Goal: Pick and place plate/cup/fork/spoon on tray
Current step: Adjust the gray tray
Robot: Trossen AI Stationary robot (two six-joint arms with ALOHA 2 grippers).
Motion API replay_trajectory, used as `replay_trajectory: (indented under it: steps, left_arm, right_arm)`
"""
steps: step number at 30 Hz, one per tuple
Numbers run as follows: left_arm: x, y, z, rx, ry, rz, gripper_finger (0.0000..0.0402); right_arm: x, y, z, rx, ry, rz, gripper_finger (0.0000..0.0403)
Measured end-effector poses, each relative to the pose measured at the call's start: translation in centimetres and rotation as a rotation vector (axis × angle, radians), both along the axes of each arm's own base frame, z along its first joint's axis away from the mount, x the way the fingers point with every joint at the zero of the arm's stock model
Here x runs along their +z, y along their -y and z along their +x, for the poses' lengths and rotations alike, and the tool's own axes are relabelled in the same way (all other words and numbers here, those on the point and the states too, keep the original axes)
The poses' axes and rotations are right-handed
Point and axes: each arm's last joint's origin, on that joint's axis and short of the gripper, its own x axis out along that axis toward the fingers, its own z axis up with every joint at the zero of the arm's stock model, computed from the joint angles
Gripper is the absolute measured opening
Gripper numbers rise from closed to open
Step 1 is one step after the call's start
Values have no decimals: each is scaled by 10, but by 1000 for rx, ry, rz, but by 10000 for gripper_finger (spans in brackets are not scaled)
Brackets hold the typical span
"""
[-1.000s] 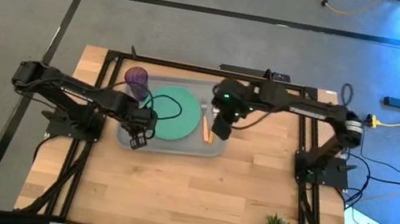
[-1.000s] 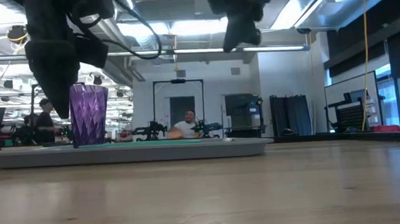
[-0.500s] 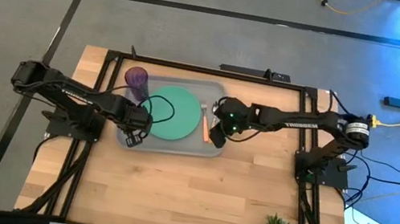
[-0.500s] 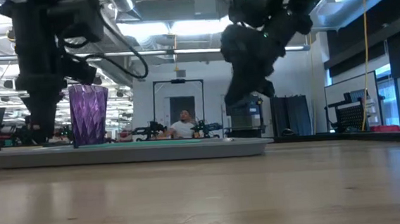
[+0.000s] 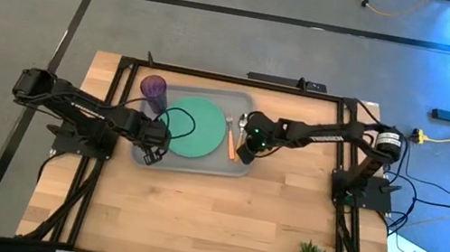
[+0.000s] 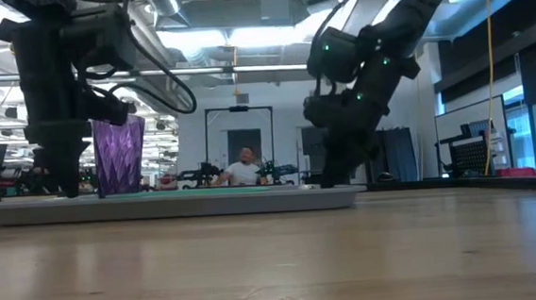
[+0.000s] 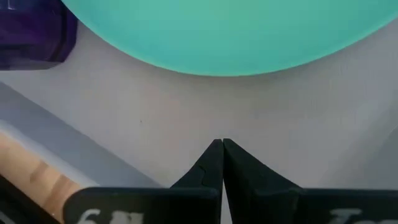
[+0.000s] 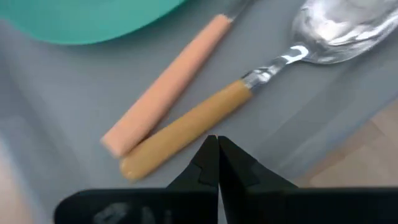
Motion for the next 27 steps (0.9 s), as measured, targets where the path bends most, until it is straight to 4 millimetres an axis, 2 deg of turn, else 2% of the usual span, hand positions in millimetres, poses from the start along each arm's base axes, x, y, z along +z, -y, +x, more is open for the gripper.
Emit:
replay_trajectory:
  steps: [10, 19, 27]
  left_arm:
    - [0, 0, 0, 23, 3, -7, 0]
    - [4, 1, -4, 49, 23, -42, 0]
    - [26, 1, -15, 98, 168, -69, 0]
  right_arm:
    - [-7, 1, -4, -29, -66, 44, 0]
    - [-11, -14, -11, -25, -169, 114, 0]
    - [-10, -35, -13, -27, -219, 150, 0]
